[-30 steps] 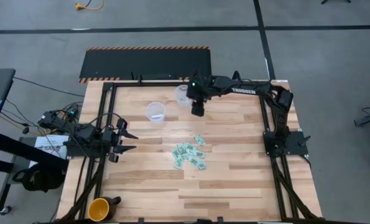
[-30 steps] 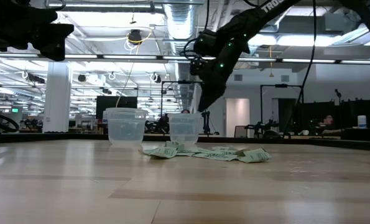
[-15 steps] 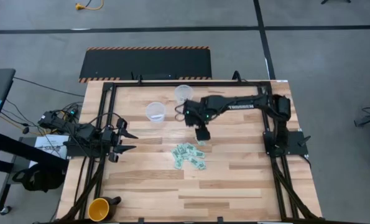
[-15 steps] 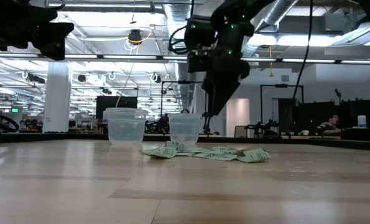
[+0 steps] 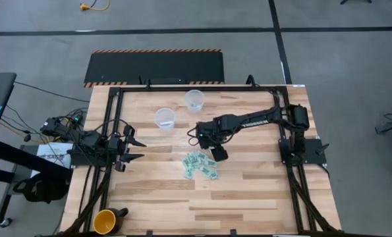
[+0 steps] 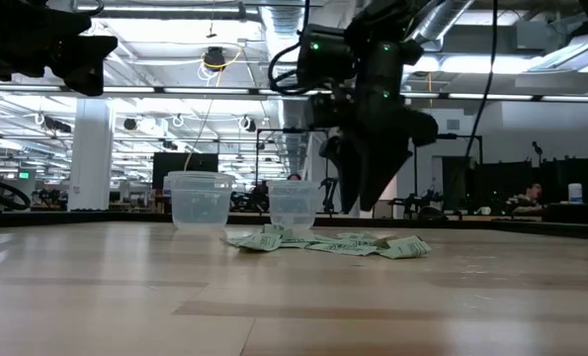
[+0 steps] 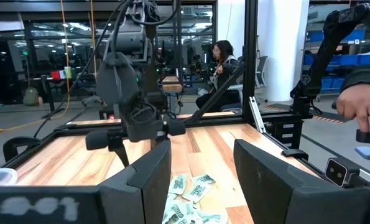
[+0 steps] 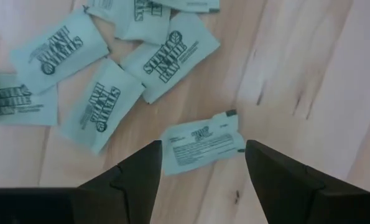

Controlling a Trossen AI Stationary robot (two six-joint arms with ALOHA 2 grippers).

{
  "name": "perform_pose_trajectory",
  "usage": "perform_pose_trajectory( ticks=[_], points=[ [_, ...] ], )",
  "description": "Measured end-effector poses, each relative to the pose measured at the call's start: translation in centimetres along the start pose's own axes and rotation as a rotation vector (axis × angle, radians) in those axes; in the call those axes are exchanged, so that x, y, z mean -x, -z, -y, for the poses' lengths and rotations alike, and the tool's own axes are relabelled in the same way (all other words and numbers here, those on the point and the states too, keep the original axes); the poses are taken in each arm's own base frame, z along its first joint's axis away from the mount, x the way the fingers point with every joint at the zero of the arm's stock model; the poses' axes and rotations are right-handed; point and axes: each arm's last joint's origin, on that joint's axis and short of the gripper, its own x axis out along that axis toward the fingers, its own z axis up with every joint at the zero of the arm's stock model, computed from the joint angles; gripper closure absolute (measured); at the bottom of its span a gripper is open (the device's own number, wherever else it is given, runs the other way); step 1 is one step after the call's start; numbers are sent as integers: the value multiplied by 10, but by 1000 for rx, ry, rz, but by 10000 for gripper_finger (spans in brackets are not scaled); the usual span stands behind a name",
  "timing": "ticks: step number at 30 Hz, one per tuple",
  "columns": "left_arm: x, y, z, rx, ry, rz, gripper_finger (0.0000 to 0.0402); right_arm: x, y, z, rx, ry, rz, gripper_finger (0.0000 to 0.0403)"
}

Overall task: Pick and place items into bin
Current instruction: Put the stevia packet into the top transparent bin

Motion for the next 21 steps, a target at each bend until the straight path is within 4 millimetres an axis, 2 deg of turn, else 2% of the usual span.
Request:
perform_pose_trajectory(
  ticks=[9,21],
  points=[
    [0,0,0,0,0,0,235,-15,13,1,-8,27,-30,179],
    [0,0,0,0,0,0,235,-30,20,-2,-7,41,16,182]
  ],
)
